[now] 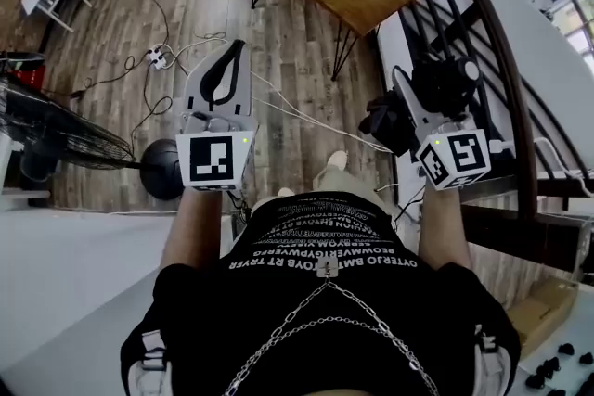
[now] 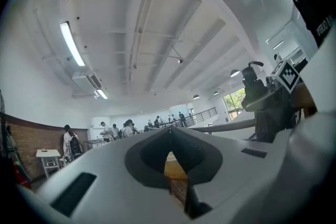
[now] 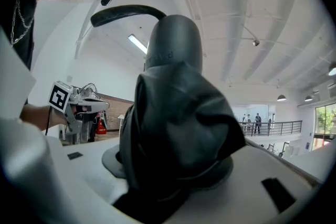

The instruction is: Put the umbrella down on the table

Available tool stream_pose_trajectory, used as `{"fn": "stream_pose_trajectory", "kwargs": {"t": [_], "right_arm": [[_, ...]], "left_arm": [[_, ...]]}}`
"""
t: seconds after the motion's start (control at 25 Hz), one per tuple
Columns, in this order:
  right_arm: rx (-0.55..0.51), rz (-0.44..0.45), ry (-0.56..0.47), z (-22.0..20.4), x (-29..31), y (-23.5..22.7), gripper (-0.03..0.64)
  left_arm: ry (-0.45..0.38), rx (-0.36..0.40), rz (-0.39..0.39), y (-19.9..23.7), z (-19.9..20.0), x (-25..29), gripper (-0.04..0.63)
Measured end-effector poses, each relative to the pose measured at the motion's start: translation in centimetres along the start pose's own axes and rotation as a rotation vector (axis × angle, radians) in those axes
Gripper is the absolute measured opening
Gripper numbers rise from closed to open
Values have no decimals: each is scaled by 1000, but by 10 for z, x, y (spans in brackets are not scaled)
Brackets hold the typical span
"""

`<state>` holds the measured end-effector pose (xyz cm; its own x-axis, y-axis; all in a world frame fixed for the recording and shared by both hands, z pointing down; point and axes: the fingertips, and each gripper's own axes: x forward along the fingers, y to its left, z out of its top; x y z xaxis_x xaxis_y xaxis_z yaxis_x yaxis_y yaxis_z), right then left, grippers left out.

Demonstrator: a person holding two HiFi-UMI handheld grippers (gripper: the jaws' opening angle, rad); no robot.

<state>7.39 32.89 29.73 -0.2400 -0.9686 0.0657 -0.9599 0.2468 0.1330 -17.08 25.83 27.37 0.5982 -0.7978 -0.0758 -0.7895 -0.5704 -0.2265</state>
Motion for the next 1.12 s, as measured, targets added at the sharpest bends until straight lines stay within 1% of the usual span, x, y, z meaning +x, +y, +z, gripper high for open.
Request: {"fn": "stream_pose_trajectory", "kwargs": {"t": [0.08,0.2,0.4,0.52,0.64,0.72,0.84,1.12], "right_arm": [[12,-5,-1,-3,-3,-2,239],[26,-3,2,-6,-1,-4,239],[-4,1,31,-13,9,-8,238],[16,3,39,-19,16,-15,238],[23,17,35,-22,31,-20,238],[23,28,33,-23,43,-25,238],[23,34,29,-22,61,-37,238],[27,75,46,-32,105,-65,238]], "left_arm": [[-1,-12,7,4,-2,-3,31],[-1,-11,24,13,-6,-5,31],[44,-27,48,26,-21,1,31],[60,-33,49,30,-30,9,31],[79,-30,64,37,-38,22,31],[70,-32,68,41,-38,31,31],[52,-26,52,43,-36,50,31],[92,-46,59,51,-59,99,31]]}}
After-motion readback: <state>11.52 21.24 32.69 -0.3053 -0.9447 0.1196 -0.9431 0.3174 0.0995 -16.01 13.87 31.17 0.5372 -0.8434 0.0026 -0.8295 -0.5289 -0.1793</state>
